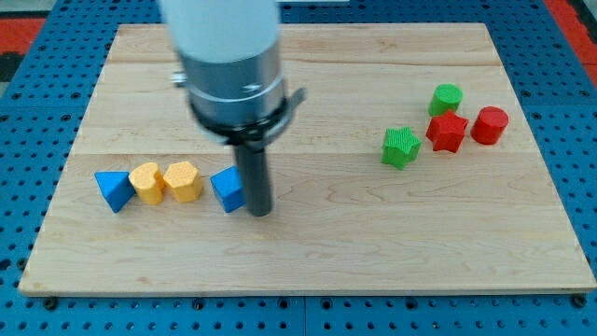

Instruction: Move the red circle to the top right of the red star

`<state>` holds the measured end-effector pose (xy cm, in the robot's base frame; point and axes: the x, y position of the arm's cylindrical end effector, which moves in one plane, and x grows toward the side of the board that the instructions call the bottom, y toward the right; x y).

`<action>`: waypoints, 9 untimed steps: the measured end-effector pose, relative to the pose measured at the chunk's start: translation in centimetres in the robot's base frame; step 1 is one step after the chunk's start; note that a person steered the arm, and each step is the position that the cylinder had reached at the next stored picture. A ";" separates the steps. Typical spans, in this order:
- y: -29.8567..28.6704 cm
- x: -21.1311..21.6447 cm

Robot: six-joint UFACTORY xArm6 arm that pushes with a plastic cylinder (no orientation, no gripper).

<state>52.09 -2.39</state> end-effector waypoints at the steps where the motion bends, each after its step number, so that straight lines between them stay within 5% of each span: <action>1: 7.6 2.1; 3: 27.9 -6.8; 4: 33.6 -7.1; 9: 22.2 -17.1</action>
<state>34.98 19.81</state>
